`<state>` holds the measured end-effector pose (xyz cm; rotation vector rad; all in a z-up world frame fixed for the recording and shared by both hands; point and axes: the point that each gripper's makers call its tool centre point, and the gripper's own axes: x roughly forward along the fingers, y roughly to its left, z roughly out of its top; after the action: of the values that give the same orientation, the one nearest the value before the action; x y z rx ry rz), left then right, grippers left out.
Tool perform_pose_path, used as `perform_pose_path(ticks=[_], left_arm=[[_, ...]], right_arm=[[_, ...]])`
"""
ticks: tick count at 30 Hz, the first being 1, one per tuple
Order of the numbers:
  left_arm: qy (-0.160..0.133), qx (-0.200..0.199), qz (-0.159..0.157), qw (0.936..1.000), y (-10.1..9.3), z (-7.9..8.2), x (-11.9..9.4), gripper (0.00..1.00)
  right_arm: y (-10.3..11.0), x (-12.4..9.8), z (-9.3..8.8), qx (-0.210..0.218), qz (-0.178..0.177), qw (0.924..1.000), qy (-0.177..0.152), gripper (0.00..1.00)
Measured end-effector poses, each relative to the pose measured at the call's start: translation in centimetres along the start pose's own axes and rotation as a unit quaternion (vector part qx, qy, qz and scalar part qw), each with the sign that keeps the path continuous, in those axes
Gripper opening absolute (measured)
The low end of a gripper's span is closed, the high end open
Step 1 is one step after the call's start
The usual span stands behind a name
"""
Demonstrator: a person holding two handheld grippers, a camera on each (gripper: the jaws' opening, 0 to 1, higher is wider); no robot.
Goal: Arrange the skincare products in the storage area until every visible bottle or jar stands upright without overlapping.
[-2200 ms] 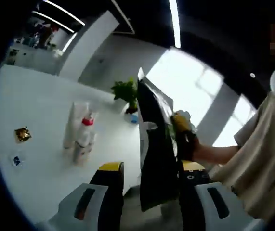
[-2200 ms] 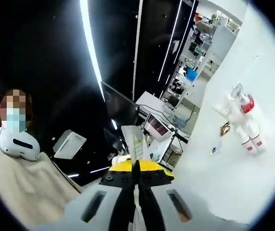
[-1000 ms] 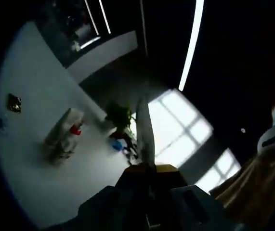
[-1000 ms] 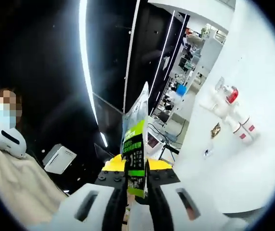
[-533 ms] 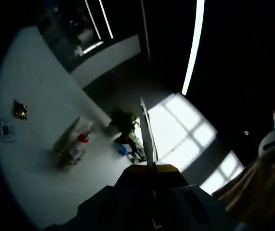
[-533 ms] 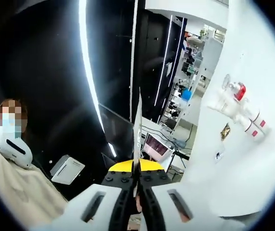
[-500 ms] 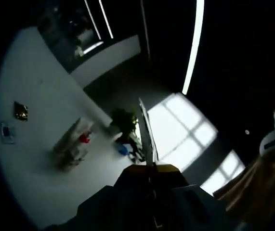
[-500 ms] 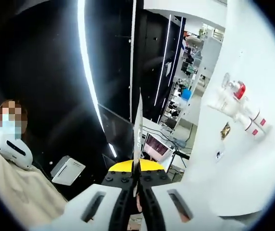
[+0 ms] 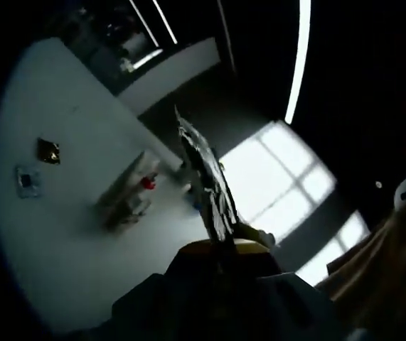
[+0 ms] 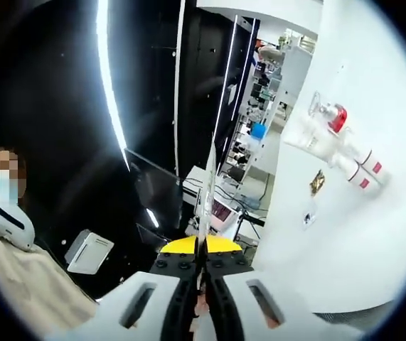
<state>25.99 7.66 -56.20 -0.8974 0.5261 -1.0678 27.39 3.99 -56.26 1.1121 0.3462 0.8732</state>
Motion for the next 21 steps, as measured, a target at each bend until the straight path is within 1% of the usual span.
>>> perform_pose_path(ticks=[2,4,5,7,8,12,15,16,17,19,21], left_arm=[[-0.007,-0.012,-0.003,0.9999,0.1,0.1,-0.2,0.00],[-0.016,-0.023,-0.014,0.9995,0.0,0.4,-0.4,0.00],[-0.020,-0.029,-0.014,0.9993,0.1,0.5,-0.5,0.00],[-0.021,-0.031,-0.012,0.9992,0.3,0.6,-0.6,0.00],[-0.022,-0.031,-0.012,0.9992,0.3,0.6,-0.6,0.00],[-0.026,-0.039,-0.015,0.9988,0.3,0.8,-0.5,0.00],[-0.024,-0.044,-0.014,0.9986,0.7,0.8,-0.4,0.00],[-0.024,-0.046,-0.014,0.9986,0.7,0.8,-0.3,0.00],[-0.024,-0.048,-0.014,0.9985,0.8,0.8,-0.3,0.00],[-0.024,-0.050,-0.011,0.9984,1.0,0.8,-0.2,0.00],[-0.025,-0.050,-0.008,0.9984,1.3,0.9,-0.2,0.00]], right_arm=[[-0.3,0.3,-0.2,-0.004,-0.008,1.0000,0.003,0.02],[-0.3,0.6,-0.2,-0.011,-0.009,0.9999,0.005,0.03],[-0.4,0.8,-0.3,-0.022,-0.011,0.9997,0.008,0.04],[-0.5,0.9,-0.3,-0.053,-0.013,0.9985,0.010,0.05],[-0.6,1.0,-0.3,-0.061,-0.014,0.9980,0.009,0.05],[-0.6,1.0,-0.1,-0.061,-0.009,0.9981,0.004,0.07],[-0.7,1.0,-0.2,-0.091,-0.013,0.9957,0.009,0.09],[-0.8,0.9,-0.3,-0.094,-0.015,0.9954,0.011,0.11],[-0.9,0.9,-0.4,-0.099,-0.016,0.9948,0.015,0.12],[-1.0,0.9,-0.7,-0.110,-0.017,0.9934,0.026,0.20],[-1.1,1.0,-1.0,-0.125,-0.019,0.9912,0.040,0.30]])
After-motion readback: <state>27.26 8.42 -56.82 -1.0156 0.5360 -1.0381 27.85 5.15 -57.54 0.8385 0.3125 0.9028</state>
